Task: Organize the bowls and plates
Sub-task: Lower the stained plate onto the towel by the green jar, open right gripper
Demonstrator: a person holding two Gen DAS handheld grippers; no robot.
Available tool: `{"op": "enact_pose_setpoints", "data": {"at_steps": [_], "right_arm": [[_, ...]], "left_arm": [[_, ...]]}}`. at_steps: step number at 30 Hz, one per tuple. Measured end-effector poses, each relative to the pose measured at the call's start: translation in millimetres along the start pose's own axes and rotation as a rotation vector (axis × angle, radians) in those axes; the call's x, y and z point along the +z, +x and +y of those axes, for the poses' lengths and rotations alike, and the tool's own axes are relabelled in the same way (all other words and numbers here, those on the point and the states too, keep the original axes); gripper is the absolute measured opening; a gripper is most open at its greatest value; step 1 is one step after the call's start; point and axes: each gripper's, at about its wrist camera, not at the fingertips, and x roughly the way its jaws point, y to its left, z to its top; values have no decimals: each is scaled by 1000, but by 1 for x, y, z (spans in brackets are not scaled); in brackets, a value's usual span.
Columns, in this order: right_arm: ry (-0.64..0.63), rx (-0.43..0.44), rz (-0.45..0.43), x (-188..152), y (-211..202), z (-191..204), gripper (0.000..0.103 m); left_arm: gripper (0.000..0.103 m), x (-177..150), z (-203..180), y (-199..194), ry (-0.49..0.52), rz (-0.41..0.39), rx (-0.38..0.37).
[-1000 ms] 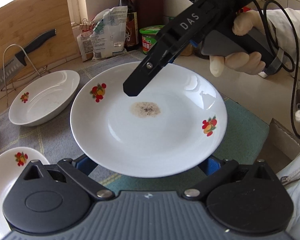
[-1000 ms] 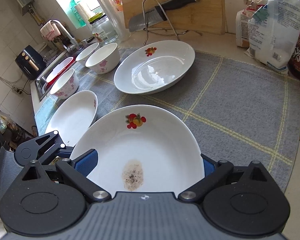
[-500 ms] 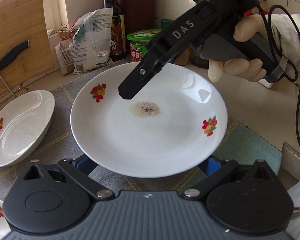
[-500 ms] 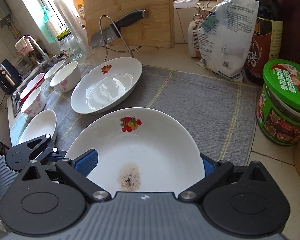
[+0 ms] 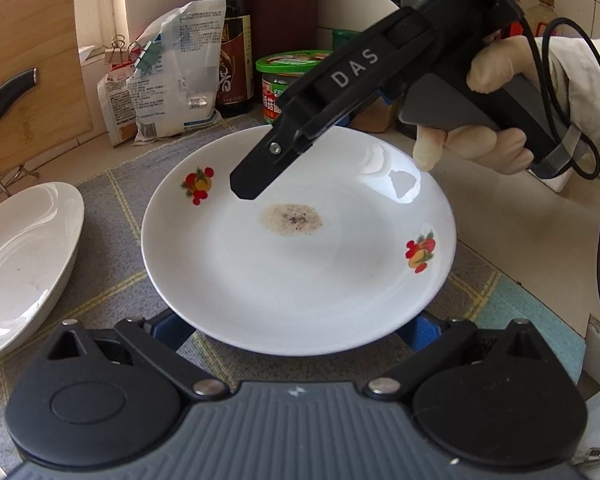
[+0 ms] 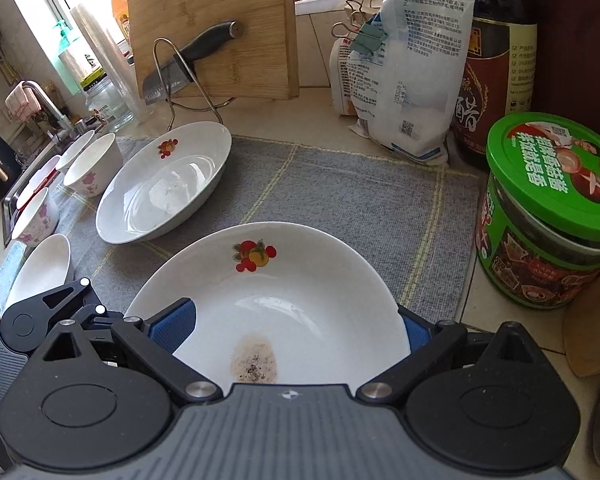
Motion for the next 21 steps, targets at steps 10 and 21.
{"op": "enact_pose_setpoints", "data": {"at_steps": [10,21], "right_arm": [[4,-26,13,-3,8,-5,103],[-32,-154,-23,6,-4,6,103]], "left_arm": [[102,-1,0,9,13,15,2],[102,-8,2,-6,-24,21,52]]}}
